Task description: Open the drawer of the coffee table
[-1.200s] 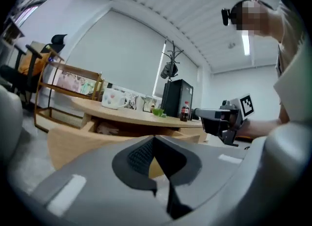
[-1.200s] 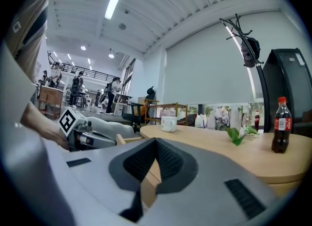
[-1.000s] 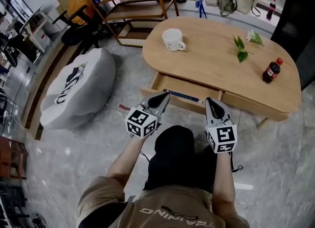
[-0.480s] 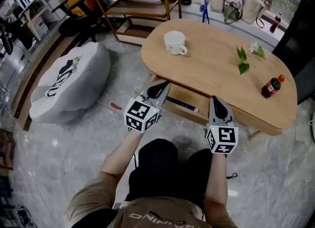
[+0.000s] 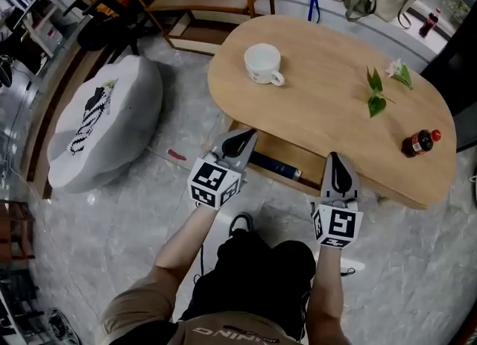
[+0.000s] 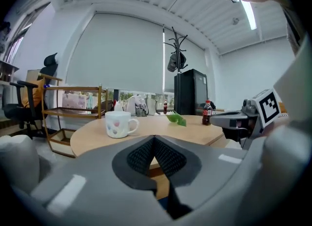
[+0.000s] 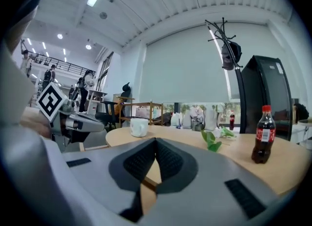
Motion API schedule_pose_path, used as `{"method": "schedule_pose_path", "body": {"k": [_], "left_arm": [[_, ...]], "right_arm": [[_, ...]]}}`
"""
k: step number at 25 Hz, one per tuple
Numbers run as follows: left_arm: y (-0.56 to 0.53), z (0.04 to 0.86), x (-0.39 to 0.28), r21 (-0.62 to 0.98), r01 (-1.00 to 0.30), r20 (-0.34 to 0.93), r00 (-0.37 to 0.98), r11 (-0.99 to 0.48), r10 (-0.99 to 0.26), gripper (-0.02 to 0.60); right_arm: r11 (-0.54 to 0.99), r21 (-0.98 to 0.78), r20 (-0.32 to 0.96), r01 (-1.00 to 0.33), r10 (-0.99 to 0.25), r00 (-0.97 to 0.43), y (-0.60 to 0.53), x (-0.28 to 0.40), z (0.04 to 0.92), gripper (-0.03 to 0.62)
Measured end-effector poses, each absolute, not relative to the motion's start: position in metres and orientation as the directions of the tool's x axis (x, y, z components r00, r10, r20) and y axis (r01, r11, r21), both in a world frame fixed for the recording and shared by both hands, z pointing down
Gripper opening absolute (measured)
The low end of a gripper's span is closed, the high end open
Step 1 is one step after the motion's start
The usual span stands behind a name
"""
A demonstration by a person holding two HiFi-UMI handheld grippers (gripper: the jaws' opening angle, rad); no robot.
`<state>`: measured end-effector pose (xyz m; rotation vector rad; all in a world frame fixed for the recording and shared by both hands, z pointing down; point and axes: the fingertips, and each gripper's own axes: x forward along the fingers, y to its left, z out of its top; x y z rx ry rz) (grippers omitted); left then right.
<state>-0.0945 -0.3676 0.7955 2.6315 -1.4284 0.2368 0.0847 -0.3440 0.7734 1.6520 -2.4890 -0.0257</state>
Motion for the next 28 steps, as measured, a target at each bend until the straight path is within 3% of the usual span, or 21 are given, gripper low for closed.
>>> {"method": "schedule_pose_path", "body": {"k": [7, 20, 28], "left_arm": [[-0.361, 0.694, -0.098, 0.029, -0.870, 0.290, 0.478, -0.492, -0.829, 0.006], [-0.295, 0.410, -0.095, -0.017, -0.875, 0.312, 0.456, -0.485, -0.834, 0.006], [-0.233, 0.324, -0.086, -0.034, -0.876, 0.313, 0.447, -0.481, -0.838, 0.006]], "right_arm": [[0.415, 0.003, 0.195, -0.910, -0.893, -0.406, -0.344, 0.073, 0.690, 0.004], [0.487, 0.014, 0.252, -0.874, -0.847, -0.468, -0.281, 0.071, 0.413, 0.003], [0.506, 0.059, 0.239, -0.860, -0.844, -0.480, -0.232, 0.080, 0.314, 0.003]]}}
